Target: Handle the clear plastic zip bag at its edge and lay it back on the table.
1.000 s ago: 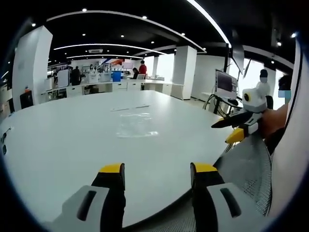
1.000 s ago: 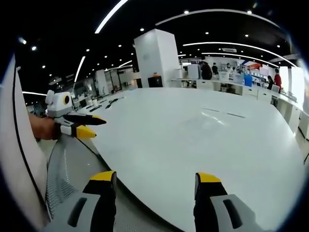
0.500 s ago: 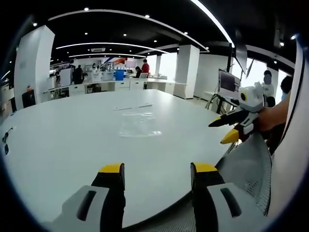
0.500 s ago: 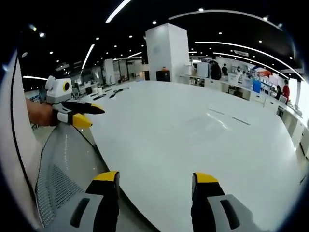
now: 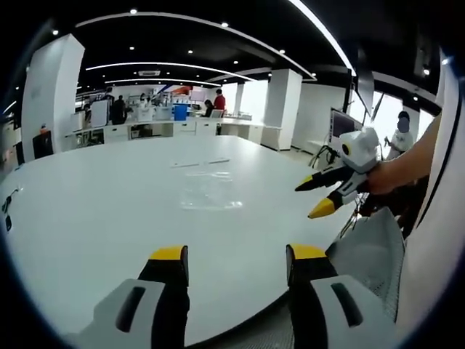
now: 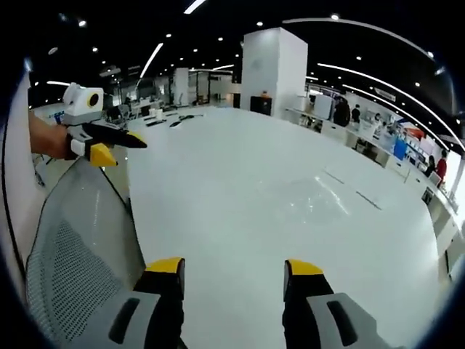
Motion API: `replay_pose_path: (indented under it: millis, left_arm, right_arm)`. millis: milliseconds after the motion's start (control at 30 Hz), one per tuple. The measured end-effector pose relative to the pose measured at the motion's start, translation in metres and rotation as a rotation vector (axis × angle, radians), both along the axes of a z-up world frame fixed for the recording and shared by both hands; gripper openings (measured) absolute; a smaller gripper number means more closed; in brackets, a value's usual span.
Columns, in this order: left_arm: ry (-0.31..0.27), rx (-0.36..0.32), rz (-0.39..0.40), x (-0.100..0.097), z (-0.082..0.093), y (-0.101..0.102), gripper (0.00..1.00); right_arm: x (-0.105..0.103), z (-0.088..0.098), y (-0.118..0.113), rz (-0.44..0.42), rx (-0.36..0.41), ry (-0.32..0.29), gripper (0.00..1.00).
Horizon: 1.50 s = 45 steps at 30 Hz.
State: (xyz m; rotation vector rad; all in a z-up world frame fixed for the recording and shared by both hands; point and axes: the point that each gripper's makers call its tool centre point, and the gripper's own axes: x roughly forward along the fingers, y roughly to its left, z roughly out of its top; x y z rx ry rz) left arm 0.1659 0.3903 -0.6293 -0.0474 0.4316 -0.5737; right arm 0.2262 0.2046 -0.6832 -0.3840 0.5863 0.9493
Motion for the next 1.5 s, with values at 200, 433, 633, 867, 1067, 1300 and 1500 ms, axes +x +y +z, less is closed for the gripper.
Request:
replay_pose_path:
  millis: [200, 433, 633, 867, 1067, 1300, 1500]
  left_arm:
    - [-0.010, 0.002, -0.008, 0.004, 0.007, -0.004, 0.52]
    - [-0.013, 0.008, -0.004, 0.010, 0.008, 0.000, 0.51]
    - [-0.011, 0.007, 0.009, 0.013, 0.010, 0.000, 0.51]
    - [-0.012, 0.012, 0.006, 0.015, 0.011, -0.002, 0.51]
    - [-0.008, 0.018, 0.007, 0.018, 0.010, -0.003, 0.51]
    - [-0.008, 0.029, 0.004, 0.020, 0.009, -0.006, 0.51]
    - [-0.005, 0.035, 0.001, 0.022, 0.007, -0.008, 0.51]
  right_arm:
    - [0.022, -0.010, 0.005, 0.046, -0.066, -0.016, 0.46]
    - [0.047, -0.018, 0.016, 0.114, -0.129, -0.062, 0.41]
    - [0.063, -0.028, 0.024, 0.137, -0.148, -0.063, 0.36]
    - [0.079, -0.037, 0.030, 0.162, -0.183, -0.072, 0.30]
    - [0.094, -0.049, 0.032, 0.176, -0.230, -0.064, 0.25]
    - [0.109, -0.060, 0.035, 0.184, -0.274, -0.060, 0.22]
    - [0.117, -0.069, 0.037, 0.204, -0.300, -0.052, 0.18]
